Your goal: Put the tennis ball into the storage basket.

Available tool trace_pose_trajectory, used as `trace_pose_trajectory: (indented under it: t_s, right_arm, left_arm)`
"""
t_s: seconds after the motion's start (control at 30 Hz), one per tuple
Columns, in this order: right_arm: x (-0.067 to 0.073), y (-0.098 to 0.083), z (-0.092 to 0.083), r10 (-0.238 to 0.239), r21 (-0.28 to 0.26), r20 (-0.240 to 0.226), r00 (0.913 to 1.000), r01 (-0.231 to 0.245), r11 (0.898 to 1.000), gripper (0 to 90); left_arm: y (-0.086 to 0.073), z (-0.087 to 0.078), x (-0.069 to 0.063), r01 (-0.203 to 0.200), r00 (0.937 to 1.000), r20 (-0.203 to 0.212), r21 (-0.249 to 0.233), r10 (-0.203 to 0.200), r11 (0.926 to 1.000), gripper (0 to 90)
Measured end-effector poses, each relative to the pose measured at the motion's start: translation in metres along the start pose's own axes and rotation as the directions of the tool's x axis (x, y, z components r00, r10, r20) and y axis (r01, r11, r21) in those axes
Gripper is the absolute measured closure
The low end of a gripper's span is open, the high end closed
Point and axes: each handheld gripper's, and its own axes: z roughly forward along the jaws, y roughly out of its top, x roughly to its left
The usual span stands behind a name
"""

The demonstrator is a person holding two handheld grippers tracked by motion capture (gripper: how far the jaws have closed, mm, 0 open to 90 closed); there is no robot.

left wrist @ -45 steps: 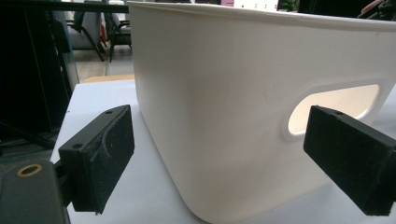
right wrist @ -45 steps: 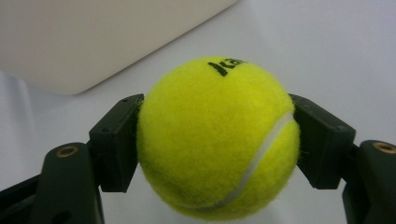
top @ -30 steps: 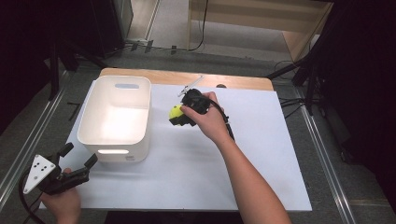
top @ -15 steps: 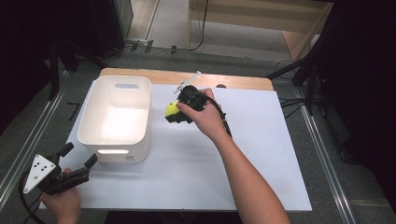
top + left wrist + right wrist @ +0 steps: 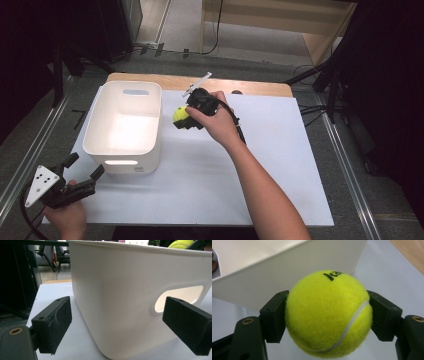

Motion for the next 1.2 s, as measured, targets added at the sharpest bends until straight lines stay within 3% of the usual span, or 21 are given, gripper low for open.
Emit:
trace_pose_trajectory:
  t_s: [1.2]
  right_arm:
    - [0.011, 0.038, -0.012, -0.052, -0.020, -0.007, 0.9986, 0.051, 0.998, 24.8]
  left_arm:
    - [0.000, 0.002, 0.000, -0.004, 1.0000, 0.000, 0.017, 0.004, 0.9998, 8.6]
